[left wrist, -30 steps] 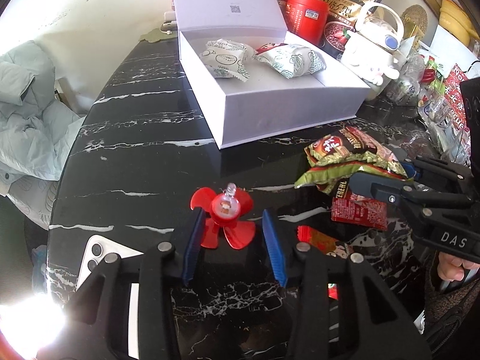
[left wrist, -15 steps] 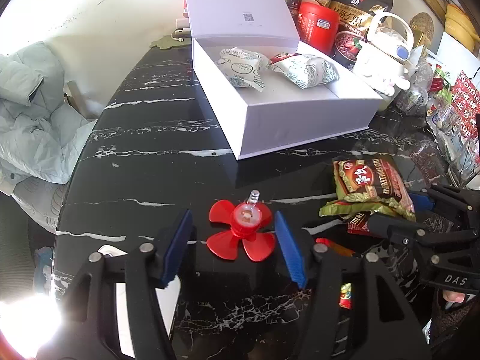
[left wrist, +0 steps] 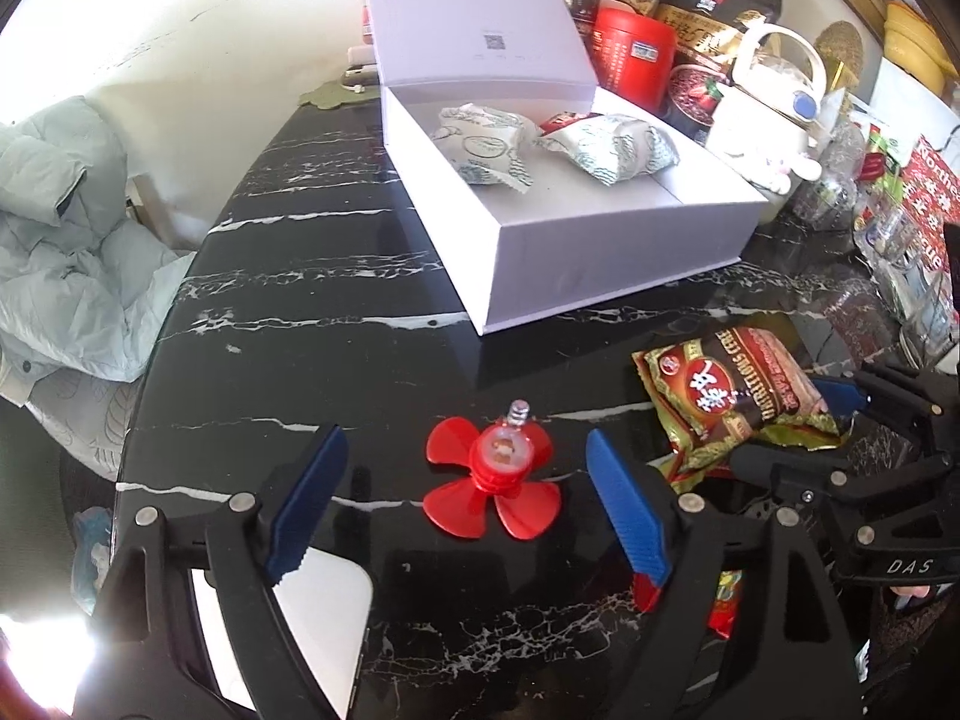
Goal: Organize objects
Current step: 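Lift the red pinwheel and brown cereal bag and carry them toward the lavender box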
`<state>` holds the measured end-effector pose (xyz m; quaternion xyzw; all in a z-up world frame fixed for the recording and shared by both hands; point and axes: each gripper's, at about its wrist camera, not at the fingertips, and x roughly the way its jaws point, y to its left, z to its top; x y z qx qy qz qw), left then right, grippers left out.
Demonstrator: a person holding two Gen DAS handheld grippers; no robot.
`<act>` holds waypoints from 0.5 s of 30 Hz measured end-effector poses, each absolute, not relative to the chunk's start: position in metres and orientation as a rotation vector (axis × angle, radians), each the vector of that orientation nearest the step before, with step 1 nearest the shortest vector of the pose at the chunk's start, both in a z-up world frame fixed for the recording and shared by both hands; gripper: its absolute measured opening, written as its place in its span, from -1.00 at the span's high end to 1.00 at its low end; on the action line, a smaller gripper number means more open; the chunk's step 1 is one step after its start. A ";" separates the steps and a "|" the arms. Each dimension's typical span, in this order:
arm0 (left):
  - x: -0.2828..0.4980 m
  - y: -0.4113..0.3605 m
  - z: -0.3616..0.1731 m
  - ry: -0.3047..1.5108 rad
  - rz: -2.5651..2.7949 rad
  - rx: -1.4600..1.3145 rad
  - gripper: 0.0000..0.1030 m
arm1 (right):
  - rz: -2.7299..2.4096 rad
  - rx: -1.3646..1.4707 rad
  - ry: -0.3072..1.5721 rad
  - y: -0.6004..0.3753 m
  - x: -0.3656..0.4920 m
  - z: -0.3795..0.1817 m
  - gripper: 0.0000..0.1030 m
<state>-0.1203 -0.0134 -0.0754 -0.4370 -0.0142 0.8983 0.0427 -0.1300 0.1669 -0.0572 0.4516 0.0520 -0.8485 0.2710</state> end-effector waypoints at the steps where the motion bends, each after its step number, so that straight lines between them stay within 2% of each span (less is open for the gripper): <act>1: -0.121 -0.012 -0.076 -0.035 2.735 -1.334 -0.58 | -2.282 1.206 0.145 0.166 -0.130 -0.057 -0.25; 10: -0.124 -0.007 -0.076 0.013 2.697 -1.341 -0.58 | -2.296 1.059 0.252 0.151 -0.127 -0.048 -0.52; 15: -0.128 -0.012 -0.081 -0.034 2.672 -1.341 -0.58 | -2.259 1.012 0.258 0.143 -0.133 -0.047 -0.56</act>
